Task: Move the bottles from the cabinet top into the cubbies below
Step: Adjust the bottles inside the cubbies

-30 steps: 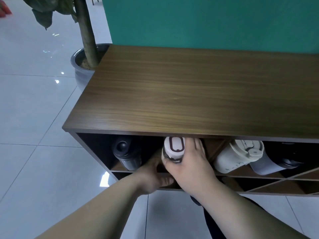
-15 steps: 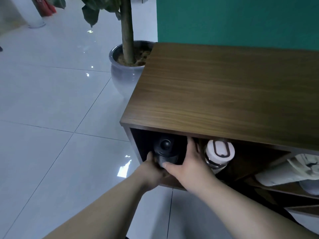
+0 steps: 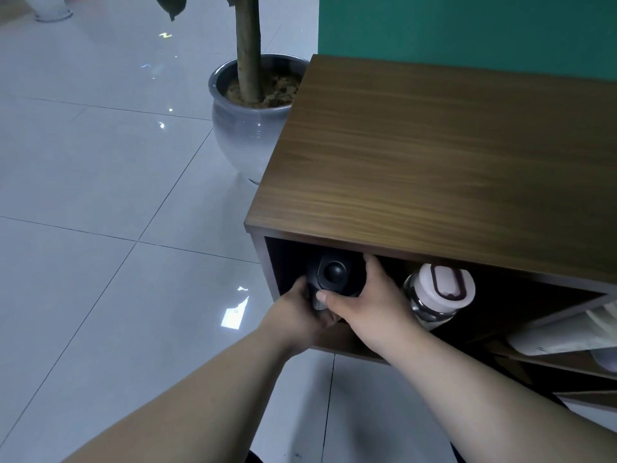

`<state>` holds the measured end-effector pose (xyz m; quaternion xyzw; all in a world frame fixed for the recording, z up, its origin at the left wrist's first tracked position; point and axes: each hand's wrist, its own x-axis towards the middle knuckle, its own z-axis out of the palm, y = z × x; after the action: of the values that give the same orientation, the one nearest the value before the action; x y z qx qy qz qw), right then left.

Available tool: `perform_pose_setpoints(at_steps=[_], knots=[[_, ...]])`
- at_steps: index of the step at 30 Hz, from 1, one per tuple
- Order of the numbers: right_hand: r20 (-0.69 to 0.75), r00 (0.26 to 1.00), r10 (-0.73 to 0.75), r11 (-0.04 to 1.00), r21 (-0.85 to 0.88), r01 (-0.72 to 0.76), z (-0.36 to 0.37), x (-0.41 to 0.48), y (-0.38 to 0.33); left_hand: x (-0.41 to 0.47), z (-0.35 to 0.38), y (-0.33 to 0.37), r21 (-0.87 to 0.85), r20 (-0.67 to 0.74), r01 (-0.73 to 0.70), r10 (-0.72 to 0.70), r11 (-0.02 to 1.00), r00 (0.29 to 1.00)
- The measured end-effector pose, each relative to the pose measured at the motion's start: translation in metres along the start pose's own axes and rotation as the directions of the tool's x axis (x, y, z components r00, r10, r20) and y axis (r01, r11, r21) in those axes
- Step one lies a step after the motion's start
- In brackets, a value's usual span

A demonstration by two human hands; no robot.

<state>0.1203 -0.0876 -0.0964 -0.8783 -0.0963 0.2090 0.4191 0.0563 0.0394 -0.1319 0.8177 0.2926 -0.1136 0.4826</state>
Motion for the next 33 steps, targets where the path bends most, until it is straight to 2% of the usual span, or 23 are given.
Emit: perform_pose_setpoints(at_steps=[12,26,30,33], knots=[[0.052,0.999,0.004,0.998,0.058,-0.007,-0.002,0.004,0.006,-0.006,0.009,0.011,0.072,-0.036,0.086,-0.083,0.994,0.996],[0.11,0.994,-0.019,0.999,0.039,0.014,-0.006,0.002,0.013,-0.007,0.011,0.013,0.074,-0.042,0.127,-0.124,0.989,0.991],[0.175,0.984,0.021,1.0,-0.01,-0.02,-0.007,-0.004,0.019,-0.009,0.013,0.015,0.129,0.061,0.165,-0.174,0.978,0.983],[0.244,0.967,0.068,0.997,0.024,-0.076,-0.006,-0.016,0.028,-0.012,0.017,0.012,0.156,0.191,0.112,-0.141,0.982,0.971]])
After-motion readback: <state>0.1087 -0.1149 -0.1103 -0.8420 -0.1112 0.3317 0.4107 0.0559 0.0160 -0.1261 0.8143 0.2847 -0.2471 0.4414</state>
